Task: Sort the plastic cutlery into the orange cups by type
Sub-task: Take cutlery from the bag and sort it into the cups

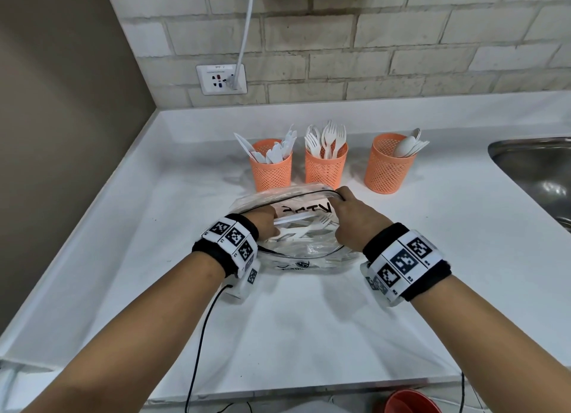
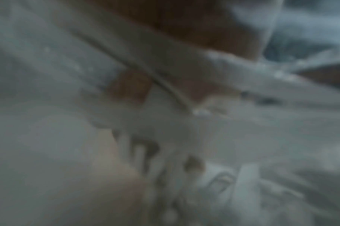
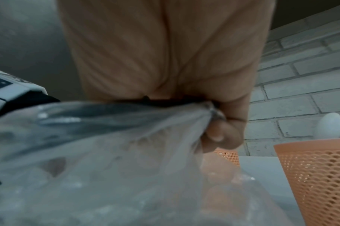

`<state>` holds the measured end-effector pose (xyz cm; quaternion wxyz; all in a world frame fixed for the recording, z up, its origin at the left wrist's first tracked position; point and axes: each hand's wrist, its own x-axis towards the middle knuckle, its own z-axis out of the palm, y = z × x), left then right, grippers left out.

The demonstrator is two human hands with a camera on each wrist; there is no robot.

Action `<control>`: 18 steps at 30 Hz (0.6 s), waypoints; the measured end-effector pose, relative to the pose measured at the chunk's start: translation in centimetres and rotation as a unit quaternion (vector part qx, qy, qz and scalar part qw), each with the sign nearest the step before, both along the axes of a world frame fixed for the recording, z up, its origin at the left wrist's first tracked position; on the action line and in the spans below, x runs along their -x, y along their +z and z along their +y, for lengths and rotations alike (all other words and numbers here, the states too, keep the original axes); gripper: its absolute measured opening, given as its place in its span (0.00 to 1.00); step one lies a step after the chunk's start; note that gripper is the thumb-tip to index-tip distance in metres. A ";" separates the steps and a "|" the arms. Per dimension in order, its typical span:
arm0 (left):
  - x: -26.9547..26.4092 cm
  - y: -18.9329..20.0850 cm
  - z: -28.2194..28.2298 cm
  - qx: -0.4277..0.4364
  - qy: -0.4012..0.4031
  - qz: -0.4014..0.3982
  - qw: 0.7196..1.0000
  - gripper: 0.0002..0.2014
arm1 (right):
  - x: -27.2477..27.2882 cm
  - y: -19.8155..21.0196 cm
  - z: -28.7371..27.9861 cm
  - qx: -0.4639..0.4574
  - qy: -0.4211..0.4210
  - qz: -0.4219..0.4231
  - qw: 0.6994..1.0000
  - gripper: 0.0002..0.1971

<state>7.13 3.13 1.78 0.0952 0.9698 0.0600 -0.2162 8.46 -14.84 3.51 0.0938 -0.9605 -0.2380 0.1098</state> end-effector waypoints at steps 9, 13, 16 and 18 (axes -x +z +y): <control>0.9 0.7 0.7 0.082 -0.024 -0.068 0.994 0.17 | -0.3 0.0 0.3 -0.004 -0.006 -0.019 1.000 0.28; 1.2 0.9 0.5 0.148 -0.039 -0.096 0.983 0.14 | -0.3 -0.1 0.6 -0.010 -0.009 -0.017 1.000 0.28; 1.4 0.6 0.2 0.190 -0.035 -0.097 0.976 0.11 | -0.6 0.1 0.4 -0.022 -0.028 -0.014 0.999 0.28; 1.6 0.8 -0.1 0.187 -0.051 -0.089 0.977 0.11 | -0.9 0.4 0.0 -0.033 -0.040 -0.012 0.999 0.28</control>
